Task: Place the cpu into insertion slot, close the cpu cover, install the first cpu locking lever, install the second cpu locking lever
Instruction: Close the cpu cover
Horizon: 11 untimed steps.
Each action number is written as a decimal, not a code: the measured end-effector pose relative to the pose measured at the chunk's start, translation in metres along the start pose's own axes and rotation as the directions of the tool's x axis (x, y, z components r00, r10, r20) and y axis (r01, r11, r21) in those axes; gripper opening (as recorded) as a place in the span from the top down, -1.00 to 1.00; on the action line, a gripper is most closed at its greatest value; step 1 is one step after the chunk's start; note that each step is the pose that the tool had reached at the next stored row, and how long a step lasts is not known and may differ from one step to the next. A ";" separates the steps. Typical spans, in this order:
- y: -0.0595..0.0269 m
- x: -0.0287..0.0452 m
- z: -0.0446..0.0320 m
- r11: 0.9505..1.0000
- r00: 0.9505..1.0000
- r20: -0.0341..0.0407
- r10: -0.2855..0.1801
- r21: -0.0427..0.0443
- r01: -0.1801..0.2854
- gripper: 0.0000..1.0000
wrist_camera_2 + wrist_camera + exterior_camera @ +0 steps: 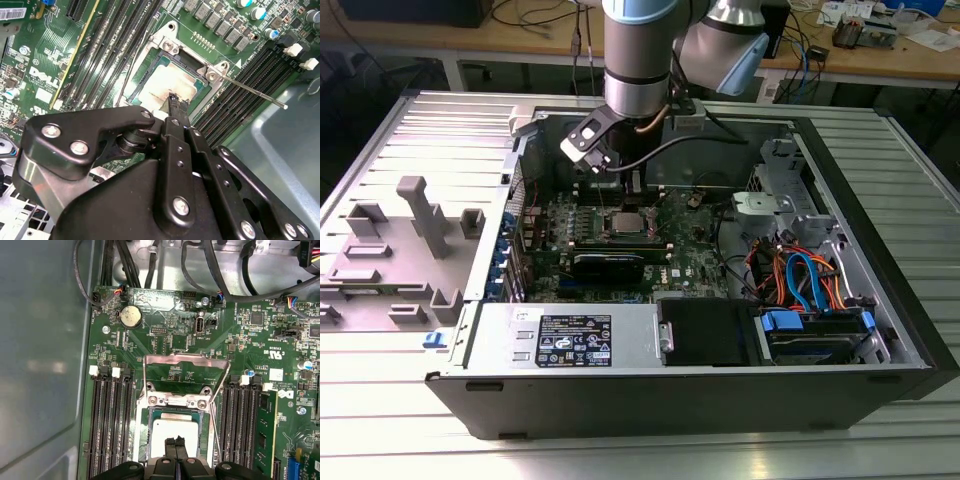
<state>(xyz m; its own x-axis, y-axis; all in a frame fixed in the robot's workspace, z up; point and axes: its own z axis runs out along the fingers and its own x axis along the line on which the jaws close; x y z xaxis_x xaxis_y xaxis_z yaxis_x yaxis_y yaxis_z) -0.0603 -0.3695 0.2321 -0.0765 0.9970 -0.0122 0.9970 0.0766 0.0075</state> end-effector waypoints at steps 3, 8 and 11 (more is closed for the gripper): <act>0.0000 0.0000 -0.0009 1.000 1.000 0.000 0.000 0.000 0.000 0.79; 0.0000 0.0000 -0.0023 1.000 1.000 0.000 0.000 0.000 0.000 0.79; 0.0000 -0.0001 -0.0027 1.000 1.000 0.000 0.000 0.000 0.000 0.79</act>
<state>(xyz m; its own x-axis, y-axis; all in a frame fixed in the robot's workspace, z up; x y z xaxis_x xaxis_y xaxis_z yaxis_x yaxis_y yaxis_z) -0.0603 -0.3696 0.2349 -0.0765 0.9970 -0.0124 0.9970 0.0766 0.0073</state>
